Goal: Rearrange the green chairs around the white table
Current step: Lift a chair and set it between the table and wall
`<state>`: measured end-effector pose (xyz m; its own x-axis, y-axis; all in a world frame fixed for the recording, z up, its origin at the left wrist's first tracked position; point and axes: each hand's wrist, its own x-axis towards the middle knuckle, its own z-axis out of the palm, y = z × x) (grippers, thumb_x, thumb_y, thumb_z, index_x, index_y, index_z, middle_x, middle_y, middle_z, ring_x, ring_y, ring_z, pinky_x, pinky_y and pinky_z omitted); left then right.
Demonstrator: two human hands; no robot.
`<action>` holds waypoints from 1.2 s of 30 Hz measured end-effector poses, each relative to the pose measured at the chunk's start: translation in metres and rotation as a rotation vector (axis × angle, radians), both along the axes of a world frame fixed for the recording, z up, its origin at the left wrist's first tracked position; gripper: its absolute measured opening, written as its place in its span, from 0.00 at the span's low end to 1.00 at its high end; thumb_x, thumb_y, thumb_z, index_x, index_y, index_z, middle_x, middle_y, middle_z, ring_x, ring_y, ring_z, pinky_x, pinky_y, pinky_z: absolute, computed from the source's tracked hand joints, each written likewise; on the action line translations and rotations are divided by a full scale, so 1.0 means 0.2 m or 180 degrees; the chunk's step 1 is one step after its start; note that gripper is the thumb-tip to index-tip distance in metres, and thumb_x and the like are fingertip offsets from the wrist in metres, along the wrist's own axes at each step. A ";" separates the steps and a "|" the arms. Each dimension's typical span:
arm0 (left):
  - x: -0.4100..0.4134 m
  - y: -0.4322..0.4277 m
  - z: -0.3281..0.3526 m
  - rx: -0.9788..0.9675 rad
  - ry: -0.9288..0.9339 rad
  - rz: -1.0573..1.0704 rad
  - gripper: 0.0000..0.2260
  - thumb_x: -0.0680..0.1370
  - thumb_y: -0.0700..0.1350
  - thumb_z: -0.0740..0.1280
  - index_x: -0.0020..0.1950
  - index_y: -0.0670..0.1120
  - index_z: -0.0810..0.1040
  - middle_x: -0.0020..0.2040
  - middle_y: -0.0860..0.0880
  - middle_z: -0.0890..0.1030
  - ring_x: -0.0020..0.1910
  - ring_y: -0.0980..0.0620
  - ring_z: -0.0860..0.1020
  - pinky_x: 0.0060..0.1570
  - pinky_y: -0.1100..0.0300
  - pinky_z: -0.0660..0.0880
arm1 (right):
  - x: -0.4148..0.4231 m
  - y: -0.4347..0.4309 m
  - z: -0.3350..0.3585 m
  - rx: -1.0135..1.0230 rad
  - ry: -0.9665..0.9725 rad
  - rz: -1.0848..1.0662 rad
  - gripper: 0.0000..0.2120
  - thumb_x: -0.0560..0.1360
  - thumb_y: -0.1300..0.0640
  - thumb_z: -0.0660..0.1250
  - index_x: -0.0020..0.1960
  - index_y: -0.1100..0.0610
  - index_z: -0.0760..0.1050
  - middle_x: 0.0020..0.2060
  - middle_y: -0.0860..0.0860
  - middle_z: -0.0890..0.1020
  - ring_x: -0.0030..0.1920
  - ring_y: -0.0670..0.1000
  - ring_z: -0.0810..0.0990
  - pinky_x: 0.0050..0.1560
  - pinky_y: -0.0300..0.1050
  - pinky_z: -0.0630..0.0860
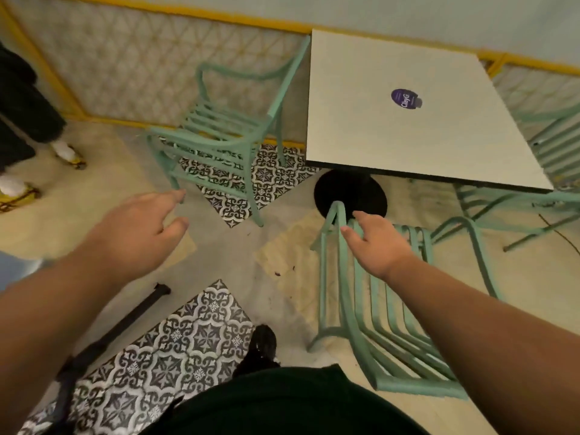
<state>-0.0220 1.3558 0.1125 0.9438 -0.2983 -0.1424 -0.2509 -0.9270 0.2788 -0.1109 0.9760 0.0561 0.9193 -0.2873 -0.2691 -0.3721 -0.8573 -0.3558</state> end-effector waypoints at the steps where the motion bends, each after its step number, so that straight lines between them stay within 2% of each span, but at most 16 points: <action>1: 0.09 0.00 0.00 0.0011 0.0013 -0.0004 0.25 0.83 0.54 0.60 0.79 0.50 0.66 0.76 0.43 0.71 0.74 0.42 0.67 0.71 0.46 0.65 | 0.08 0.01 -0.01 -0.0024 -0.0018 -0.0007 0.32 0.81 0.36 0.55 0.77 0.54 0.65 0.72 0.56 0.74 0.68 0.57 0.75 0.65 0.54 0.71; 5: 0.43 0.03 0.00 0.0040 0.0000 -0.0008 0.25 0.82 0.55 0.59 0.80 0.50 0.64 0.76 0.44 0.71 0.74 0.42 0.67 0.71 0.45 0.65 | 0.44 0.09 0.00 0.0012 -0.0059 0.0125 0.30 0.81 0.38 0.57 0.77 0.54 0.66 0.72 0.55 0.74 0.71 0.57 0.73 0.68 0.54 0.69; 10: 0.78 0.03 -0.01 -0.0008 0.0034 -0.0044 0.26 0.82 0.55 0.59 0.80 0.52 0.64 0.76 0.44 0.71 0.74 0.41 0.67 0.70 0.45 0.66 | 0.83 0.20 0.07 -0.0074 -0.0024 0.0237 0.26 0.81 0.38 0.57 0.70 0.55 0.72 0.65 0.57 0.78 0.66 0.59 0.76 0.64 0.55 0.72; 13: 1.00 0.02 -0.02 -0.0069 0.0042 -0.0152 0.25 0.82 0.54 0.60 0.80 0.51 0.65 0.77 0.44 0.70 0.74 0.41 0.67 0.70 0.45 0.66 | 1.02 0.25 0.07 -0.0037 0.0000 0.0201 0.26 0.81 0.38 0.56 0.68 0.56 0.73 0.62 0.58 0.79 0.64 0.60 0.77 0.63 0.55 0.74; 16: 1.25 0.01 -0.06 -0.0129 0.0053 -0.0274 0.25 0.82 0.54 0.60 0.79 0.50 0.66 0.76 0.43 0.71 0.74 0.42 0.68 0.70 0.45 0.66 | 1.17 0.30 0.04 -0.0048 0.0043 0.0073 0.27 0.82 0.39 0.57 0.70 0.58 0.71 0.65 0.59 0.78 0.65 0.60 0.75 0.66 0.56 0.73; 20: 1.54 0.03 -0.12 -0.0204 0.0162 -0.0519 0.25 0.82 0.56 0.59 0.79 0.52 0.65 0.75 0.44 0.72 0.72 0.41 0.70 0.68 0.41 0.70 | 1.33 0.36 -0.01 -0.0096 0.0064 -0.0158 0.26 0.82 0.40 0.57 0.68 0.59 0.72 0.63 0.59 0.79 0.64 0.60 0.76 0.65 0.58 0.73; 28: 2.06 0.04 -0.18 -0.0169 0.0246 -0.0922 0.26 0.83 0.53 0.60 0.80 0.49 0.64 0.76 0.44 0.71 0.74 0.42 0.68 0.70 0.44 0.69 | 1.68 0.48 -0.02 -0.0139 -0.0100 -0.0537 0.28 0.82 0.41 0.58 0.75 0.57 0.68 0.67 0.57 0.78 0.66 0.58 0.75 0.66 0.53 0.70; 36: 2.25 -0.13 -0.33 -0.0370 0.0369 -0.0850 0.26 0.83 0.53 0.59 0.80 0.47 0.64 0.77 0.44 0.70 0.75 0.42 0.67 0.72 0.44 0.65 | 1.91 0.35 -0.16 -0.0127 0.0076 -0.0626 0.30 0.82 0.38 0.56 0.78 0.54 0.64 0.72 0.55 0.74 0.71 0.57 0.72 0.70 0.54 0.68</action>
<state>0.4276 1.3292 0.0467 0.8093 -0.5542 -0.1948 -0.4417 -0.7927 0.4201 0.2701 1.0455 0.0250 0.8380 -0.4714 -0.2749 -0.5415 -0.7806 -0.3122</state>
